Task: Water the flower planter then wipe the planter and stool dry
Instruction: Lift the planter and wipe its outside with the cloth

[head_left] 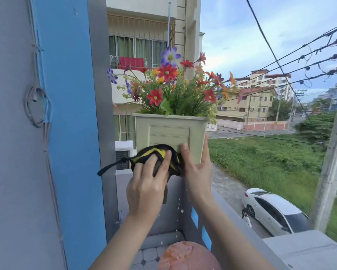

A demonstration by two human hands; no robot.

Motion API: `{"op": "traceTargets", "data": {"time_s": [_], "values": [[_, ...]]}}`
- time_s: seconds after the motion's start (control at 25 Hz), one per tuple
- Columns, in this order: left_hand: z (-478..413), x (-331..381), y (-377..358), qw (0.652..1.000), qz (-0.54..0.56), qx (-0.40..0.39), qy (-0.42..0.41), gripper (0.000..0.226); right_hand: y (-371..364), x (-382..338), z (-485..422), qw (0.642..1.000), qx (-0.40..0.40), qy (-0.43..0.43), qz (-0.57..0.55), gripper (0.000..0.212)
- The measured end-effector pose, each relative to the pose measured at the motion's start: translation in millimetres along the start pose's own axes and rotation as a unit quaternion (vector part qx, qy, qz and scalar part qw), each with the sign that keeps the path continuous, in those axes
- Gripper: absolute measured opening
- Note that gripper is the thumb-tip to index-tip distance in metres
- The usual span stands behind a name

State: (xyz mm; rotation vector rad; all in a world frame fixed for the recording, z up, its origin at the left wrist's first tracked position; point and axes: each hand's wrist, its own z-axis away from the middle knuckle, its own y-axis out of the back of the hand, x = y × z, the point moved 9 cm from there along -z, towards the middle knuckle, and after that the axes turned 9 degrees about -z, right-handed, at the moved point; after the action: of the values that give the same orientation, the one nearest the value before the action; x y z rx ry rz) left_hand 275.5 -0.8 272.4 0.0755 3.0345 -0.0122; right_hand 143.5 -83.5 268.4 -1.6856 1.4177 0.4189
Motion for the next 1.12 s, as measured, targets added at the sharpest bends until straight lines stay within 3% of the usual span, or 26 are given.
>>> {"op": "traceTargets", "data": {"time_s": [0.12,0.32,0.6,0.8,0.96,1.12], "values": [[15.7,5.4,1.2,0.999,0.007,-0.001,-0.052,0.047,2.7,1.4,0.8,1.0,0.0,0.006,0.007,0.075],[-44.2,-48.5,6.2,0.996,0.0,0.024,0.091,0.038,3.6,4.8,4.2,1.0,-0.015,-0.003,0.001,0.072],[-74.0,-8.9,13.5,0.991,-0.009,0.093,-0.098,0.036,-1.9,12.4,3.7,1.0,-0.008,-0.002,0.013,0.072],[-71.8,-35.5,12.8,0.991,-0.003,0.121,-0.057,0.027,2.2,14.9,0.1,1.0,-0.012,-0.014,0.013,0.074],[-89.1,-10.0,19.5,0.982,0.025,0.13,-0.137,0.012,-3.7,9.4,2.0,1.0,-0.006,0.001,0.024,0.075],[-91.4,-26.4,11.4,0.98,0.006,0.098,-0.171,0.015,-0.4,17.4,-0.2,0.999,-0.014,-0.039,-0.005,0.081]]}}
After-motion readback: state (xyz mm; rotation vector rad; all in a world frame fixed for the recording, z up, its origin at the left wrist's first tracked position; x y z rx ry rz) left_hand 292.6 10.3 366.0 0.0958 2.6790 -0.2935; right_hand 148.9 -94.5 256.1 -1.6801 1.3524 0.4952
